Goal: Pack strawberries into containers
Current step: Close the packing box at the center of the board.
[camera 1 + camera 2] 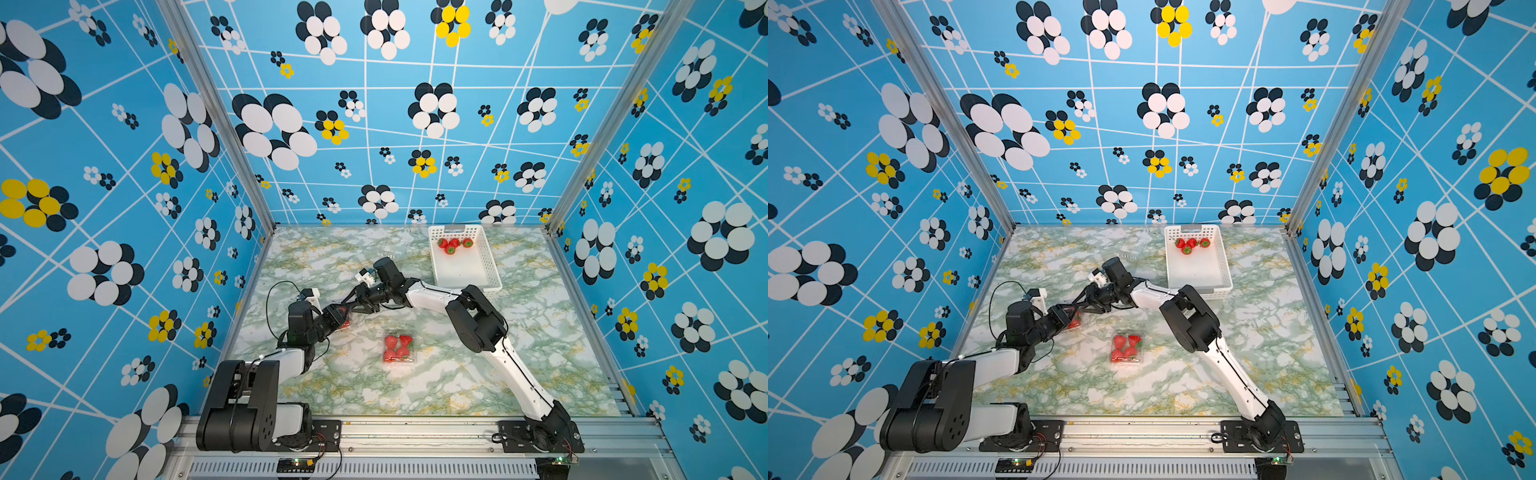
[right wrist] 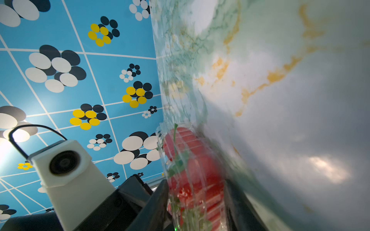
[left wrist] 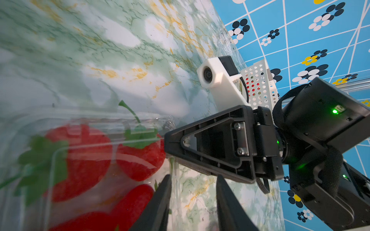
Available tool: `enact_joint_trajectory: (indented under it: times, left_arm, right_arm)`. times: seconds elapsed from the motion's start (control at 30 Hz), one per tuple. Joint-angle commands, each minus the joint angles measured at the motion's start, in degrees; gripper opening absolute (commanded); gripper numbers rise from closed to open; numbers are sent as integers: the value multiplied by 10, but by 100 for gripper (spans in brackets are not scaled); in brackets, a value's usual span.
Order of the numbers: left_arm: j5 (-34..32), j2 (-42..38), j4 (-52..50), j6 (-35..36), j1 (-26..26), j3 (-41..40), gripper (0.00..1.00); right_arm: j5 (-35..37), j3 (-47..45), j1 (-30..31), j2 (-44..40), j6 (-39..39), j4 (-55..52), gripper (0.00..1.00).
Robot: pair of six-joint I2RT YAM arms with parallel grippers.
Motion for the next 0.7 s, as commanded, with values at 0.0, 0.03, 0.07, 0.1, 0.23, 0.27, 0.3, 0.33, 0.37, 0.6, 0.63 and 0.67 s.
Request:
enact_joint_trajectory:
  times: [0.0,0.03,0.07,0.1,0.23,0.27,0.3,0.33,0.37,0.6,0.63,0.67]
  left_arm:
    - [4,14,8,-5,-5,-1,39]
    - [5,15,9,-5,-5,-1,39]
    - [6,16,11,-6,-5,-1,39]
    - [6,17,12,-7,-5,-1,39]
    - [5,18,13,-6,-6,-2,39]
    - [5,18,14,-7,-6,-2,39]
    - [6,18,14,-7,-5,-2,39]
    - [6,18,15,-7,-6,-2,39]
    - [5,18,16,-8,-5,-3,39]
    - [6,13,12,-6,-5,0,39]
    - [5,12,12,-7,-5,0,39]
    - [4,9,12,-7,-5,-1,39]
  right_arm:
    - [-4,16,6,16,-15,-18,46]
    - [-4,19,6,17,-18,-23,44]
    - [-4,19,6,18,-19,-25,42]
    - [-5,21,6,19,-20,-25,39]
    - [-11,23,7,25,-21,-24,24]
    - [-11,24,7,26,-20,-24,21]
    - [-12,24,7,27,-20,-23,18]
    - [-13,24,7,27,-20,-23,15]
    - [-12,23,8,27,-19,-22,14]
    - [-12,18,7,17,-22,-16,14]
    - [-14,17,7,15,-21,-11,16]
    - [-16,15,7,12,-19,-9,24]
